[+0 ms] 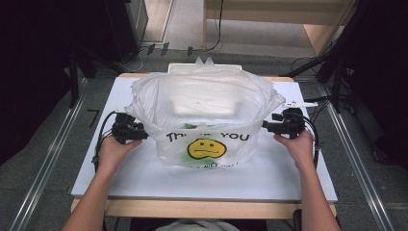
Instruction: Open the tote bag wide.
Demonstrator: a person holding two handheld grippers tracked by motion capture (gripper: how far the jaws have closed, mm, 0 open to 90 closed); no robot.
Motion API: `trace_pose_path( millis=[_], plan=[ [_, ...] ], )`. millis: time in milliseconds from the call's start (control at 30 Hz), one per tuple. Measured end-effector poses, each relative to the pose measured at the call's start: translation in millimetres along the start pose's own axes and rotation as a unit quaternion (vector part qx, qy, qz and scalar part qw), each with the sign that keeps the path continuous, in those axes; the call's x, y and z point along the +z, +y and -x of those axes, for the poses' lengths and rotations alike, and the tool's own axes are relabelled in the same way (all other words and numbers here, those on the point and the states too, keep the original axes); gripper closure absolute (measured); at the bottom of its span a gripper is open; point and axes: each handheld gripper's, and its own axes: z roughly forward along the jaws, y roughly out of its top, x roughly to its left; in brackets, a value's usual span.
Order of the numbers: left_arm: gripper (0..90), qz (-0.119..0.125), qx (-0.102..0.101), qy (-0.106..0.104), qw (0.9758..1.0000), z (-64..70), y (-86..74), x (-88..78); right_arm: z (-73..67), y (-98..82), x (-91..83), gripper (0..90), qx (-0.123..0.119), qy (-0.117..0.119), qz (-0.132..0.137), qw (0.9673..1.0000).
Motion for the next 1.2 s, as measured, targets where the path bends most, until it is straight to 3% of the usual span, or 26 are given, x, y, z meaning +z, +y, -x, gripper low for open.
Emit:
trace_pose_path(
  millis=[133,200,300,400,533,800,900,1200],
  plan=[
    [45.1,-0.009,-0.001,-0.004,0.9999,-4.2,-0.6,0.7,4.3,0.1,-1.0,35.7,0.014,0.012,-0.011,0.9998],
    [43.9,-0.006,-0.001,-0.003,1.0,-5.5,-0.1,0.1,4.6,-0.4,-1.9,36.5,0.005,0.006,-0.014,0.9999],
    [42.8,0.0,-0.01,-0.012,0.9999,-7.3,0.2,-0.1,5.5,-1.2,-4.8,36.7,0.0,0.002,-0.016,0.9999],
    [41.8,-0.005,-0.02,-0.02,0.9996,-10.8,-0.8,0.2,9.3,-1.5,-7.5,39.4,0.01,0.011,-0.016,0.9998],
    [42.0,-0.014,-0.031,-0.012,0.9993,-12.9,-1.4,-1.9,11.1,-1.6,-8.7,39.5,0.011,0.01,-0.017,0.9997],
    [40.0,-0.03,-0.022,-0.017,0.9992,-11.2,-2.4,0.1,9.8,0.4,-8.6,38.9,0.001,0.012,-0.021,0.9997],
    [38.6,-0.027,-0.024,-0.007,0.9993,-12.5,-2.6,-3.0,9.7,0.7,-8.9,38.2,0.001,0.01,-0.022,0.9997],
    [38.7,-0.028,-0.027,-0.017,0.9991,-16.5,-4.3,-6.1,7.6,2.3,-7.3,37.4,-0.003,0.014,-0.026,0.9996]
  ],
)
